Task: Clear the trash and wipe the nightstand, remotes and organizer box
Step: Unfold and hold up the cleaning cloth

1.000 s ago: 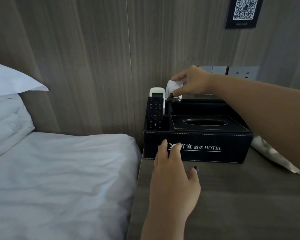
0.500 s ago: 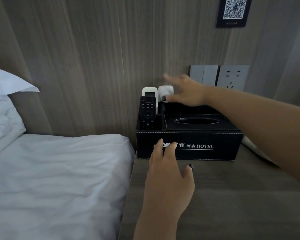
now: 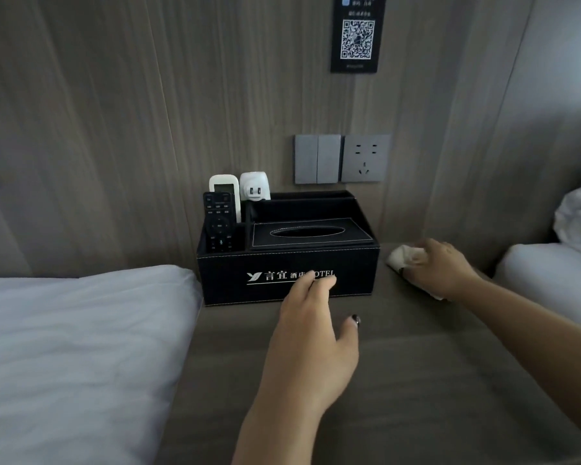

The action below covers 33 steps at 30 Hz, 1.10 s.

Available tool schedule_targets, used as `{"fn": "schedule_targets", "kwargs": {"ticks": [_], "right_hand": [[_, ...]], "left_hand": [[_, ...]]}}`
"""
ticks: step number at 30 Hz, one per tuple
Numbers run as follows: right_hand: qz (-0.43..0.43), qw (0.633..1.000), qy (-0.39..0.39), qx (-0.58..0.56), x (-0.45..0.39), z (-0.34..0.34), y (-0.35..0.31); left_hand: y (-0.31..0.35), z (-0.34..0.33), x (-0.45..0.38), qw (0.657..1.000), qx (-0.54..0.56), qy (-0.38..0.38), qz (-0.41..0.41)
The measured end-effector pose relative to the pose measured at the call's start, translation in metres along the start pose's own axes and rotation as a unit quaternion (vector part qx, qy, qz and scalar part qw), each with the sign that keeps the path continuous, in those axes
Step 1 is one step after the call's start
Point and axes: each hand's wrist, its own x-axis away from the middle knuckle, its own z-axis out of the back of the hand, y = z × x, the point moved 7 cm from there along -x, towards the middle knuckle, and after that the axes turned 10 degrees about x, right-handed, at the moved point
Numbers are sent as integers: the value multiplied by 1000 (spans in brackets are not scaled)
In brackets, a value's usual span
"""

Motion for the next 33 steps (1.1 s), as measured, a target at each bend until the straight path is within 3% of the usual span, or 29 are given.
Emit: {"fn": "schedule_targets", "kwargs": {"ticks": [3,6,11,14,18,22,25,29,33], "right_hand": [[0,996,70,-47,15,7,2],[-8,967,114,-227,53,38,-2],[76,895,94,-429,151,83,-8],[86,848,65,-519,203,94,-9],[93,817,56,-567,249,100,-6],[33,809,54,-585,281,88,22],[-41,805,42,-591,290,78,49],[-94,761,-13,-642,297,61,68],[-109,810,-46,-574,300,40,84]], "left_hand": [[10,-2,5,1000,-6,2,-14],[20,-3,13,1000,6,3,-23],[37,-20,30,997,75,-33,-9],[47,-37,39,979,197,-47,29],[61,-56,56,927,360,-52,91],[68,-60,81,901,409,0,143],[65,-55,97,898,406,38,164],[43,-40,126,908,372,92,169],[23,-25,150,938,272,150,153]]}}
